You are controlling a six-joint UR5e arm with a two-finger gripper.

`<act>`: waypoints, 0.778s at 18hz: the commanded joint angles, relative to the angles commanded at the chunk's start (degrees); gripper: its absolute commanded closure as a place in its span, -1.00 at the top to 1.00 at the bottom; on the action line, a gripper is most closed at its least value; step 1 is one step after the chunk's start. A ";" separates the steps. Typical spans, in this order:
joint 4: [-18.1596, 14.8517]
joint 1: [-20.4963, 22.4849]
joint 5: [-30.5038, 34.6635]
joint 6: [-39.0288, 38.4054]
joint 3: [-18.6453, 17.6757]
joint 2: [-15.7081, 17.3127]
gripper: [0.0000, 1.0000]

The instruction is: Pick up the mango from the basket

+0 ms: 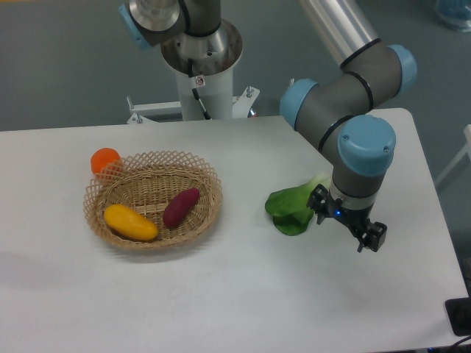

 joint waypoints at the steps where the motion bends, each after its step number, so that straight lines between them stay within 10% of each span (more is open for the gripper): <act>1: 0.00 0.00 0.00 0.00 0.00 0.00 1.00; 14: 0.00 -1.14 -0.61 -6.49 -3.51 2.10 1.00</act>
